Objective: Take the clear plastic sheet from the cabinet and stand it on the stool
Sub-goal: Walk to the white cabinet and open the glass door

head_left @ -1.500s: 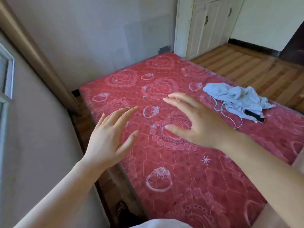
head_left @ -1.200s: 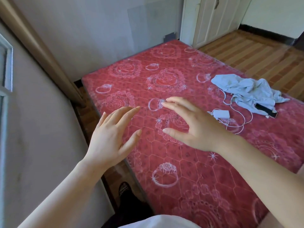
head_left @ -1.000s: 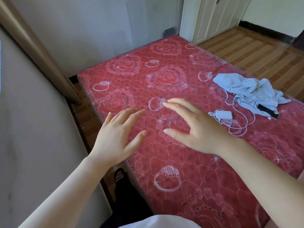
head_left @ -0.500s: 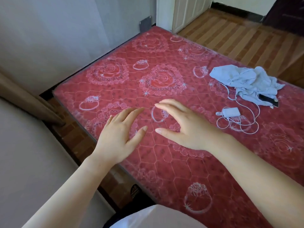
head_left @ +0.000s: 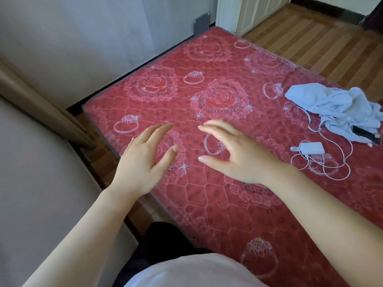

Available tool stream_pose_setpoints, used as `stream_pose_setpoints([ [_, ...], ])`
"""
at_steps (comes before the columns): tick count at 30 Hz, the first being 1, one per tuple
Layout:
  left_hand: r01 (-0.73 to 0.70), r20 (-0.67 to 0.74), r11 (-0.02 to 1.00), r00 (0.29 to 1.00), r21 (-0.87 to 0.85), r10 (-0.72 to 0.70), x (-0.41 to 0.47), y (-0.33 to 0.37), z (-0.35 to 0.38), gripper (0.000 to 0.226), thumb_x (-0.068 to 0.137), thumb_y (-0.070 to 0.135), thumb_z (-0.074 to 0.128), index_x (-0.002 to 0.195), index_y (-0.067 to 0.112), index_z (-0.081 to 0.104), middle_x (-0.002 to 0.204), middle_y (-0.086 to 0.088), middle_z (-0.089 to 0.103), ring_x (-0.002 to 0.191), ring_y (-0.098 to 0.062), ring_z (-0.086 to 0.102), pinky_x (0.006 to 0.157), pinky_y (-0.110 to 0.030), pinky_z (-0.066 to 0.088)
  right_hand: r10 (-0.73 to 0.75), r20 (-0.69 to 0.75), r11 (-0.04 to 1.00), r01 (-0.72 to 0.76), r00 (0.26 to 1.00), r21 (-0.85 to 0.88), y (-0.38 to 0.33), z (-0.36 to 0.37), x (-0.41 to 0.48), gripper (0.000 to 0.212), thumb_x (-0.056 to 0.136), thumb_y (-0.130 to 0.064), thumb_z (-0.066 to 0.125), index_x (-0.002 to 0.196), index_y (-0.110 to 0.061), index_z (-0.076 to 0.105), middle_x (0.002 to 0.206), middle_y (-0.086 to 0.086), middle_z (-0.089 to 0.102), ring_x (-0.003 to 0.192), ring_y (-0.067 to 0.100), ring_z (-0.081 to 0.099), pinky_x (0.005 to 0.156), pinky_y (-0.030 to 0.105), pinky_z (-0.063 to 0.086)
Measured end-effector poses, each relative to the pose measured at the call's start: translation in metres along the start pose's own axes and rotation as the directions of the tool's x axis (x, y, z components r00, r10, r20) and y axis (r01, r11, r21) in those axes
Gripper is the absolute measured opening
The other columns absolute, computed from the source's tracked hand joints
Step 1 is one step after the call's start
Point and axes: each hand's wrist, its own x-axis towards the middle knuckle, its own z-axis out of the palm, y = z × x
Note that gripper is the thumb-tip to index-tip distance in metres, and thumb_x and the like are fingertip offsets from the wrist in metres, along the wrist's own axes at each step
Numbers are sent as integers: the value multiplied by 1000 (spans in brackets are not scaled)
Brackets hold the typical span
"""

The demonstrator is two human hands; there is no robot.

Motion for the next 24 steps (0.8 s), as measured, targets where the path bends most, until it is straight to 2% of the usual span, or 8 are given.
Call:
stream_pose_setpoints([
  [6,66,-72,998,995,-3,-66,16,-37,-24,50,89,52,36,136,33,36,138,6,45,127,-16,42,101,-48,41,25,1,999,-25,1000,36,-9,3,36,64,84,-61,44,140,-37,25,147,-23,20,132,-1,26,104,36,35],
  [13,-7,28,1000,1000,-27,8,67,-110,-43,51,90,55,34,137,36,33,140,9,43,128,-12,40,103,-46,39,90,-31,996,-89,995,17,-39,24,121,64,84,-60,44,141,-38,23,146,-24,20,132,-2,25,96,24,28],
  [19,-58,140,998,988,-35,62,134,-203,-112,52,88,59,32,135,38,35,137,11,44,122,-12,47,94,-45,47,216,-49,970,-209,975,123,-81,49,215,63,83,-61,43,139,-42,22,146,-27,18,130,-8,23,101,23,25],
  [24,-79,158,997,984,9,77,185,-256,-161,50,88,58,33,134,38,36,135,11,45,120,-12,47,101,-51,39,225,-58,958,-210,973,195,-106,57,291,60,83,-61,44,137,-46,25,144,-28,20,129,-7,27,102,31,35],
])
